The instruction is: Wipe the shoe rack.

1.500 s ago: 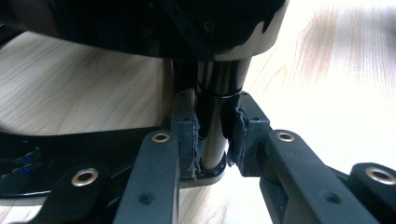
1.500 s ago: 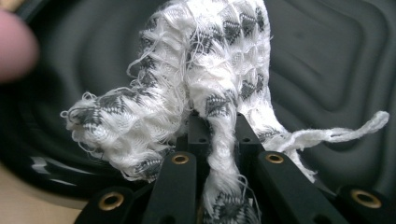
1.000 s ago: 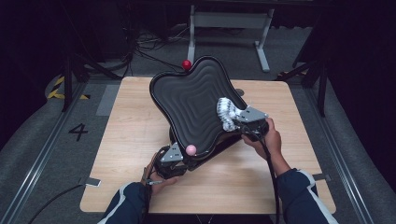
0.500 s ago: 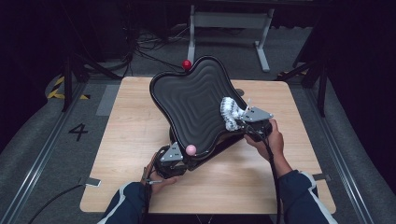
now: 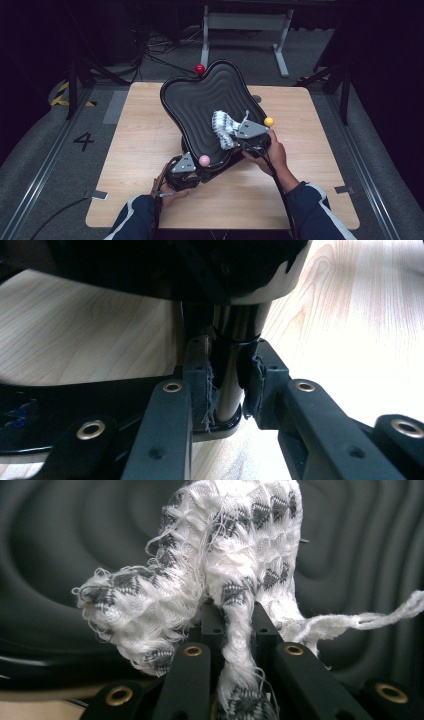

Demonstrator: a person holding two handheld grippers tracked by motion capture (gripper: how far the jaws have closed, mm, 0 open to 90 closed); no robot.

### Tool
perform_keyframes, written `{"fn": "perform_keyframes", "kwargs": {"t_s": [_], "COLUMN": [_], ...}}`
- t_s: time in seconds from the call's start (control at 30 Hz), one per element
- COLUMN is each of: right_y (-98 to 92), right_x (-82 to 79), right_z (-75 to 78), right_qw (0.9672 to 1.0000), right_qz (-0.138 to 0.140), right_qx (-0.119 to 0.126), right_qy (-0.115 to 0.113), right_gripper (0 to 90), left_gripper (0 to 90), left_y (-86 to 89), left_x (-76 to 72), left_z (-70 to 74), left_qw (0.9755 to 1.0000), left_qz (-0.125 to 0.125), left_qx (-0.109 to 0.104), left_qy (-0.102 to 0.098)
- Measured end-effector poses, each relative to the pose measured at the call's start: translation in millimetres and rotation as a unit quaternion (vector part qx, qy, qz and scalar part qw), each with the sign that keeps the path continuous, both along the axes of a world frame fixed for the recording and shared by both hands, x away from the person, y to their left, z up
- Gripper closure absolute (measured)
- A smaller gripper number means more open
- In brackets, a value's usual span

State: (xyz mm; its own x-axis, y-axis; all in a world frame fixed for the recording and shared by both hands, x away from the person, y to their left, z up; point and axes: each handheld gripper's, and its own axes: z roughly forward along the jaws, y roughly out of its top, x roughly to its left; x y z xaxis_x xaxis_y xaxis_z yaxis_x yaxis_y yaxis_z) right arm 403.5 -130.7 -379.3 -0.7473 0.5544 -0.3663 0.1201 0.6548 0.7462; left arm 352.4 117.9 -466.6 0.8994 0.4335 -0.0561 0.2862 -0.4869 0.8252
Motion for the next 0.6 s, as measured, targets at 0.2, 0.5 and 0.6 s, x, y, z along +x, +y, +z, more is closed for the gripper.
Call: {"fn": "perform_keyframes", "kwargs": {"t_s": [0.2, 0.5, 0.6], "right_y": [21.4, 41.1, 40.5], "right_x": [-9.9, -19.6, -16.7], "right_z": [1.7, 3.0, 4.1], "right_qw": [0.9996, 0.9981, 0.9982], "right_qz": [0.027, 0.057, 0.056], "right_qx": [-0.003, -0.014, -0.01], "right_qy": [-0.008, -0.02, -0.018], "right_gripper": [82.1, 82.1, 82.0], "left_gripper": [74.0, 74.0, 74.0], "left_y": [0.0, -0.8, -0.8], "left_x": [-0.2, -1.6, -1.6], "left_z": [-0.2, 0.3, 0.2], "left_qw": [1.0, 1.0, 1.0], "left_qz": [0.002, 0.005, 0.006], "left_qx": [-0.001, 0.004, 0.003], "left_qy": [0.002, -0.002, -0.002]}}
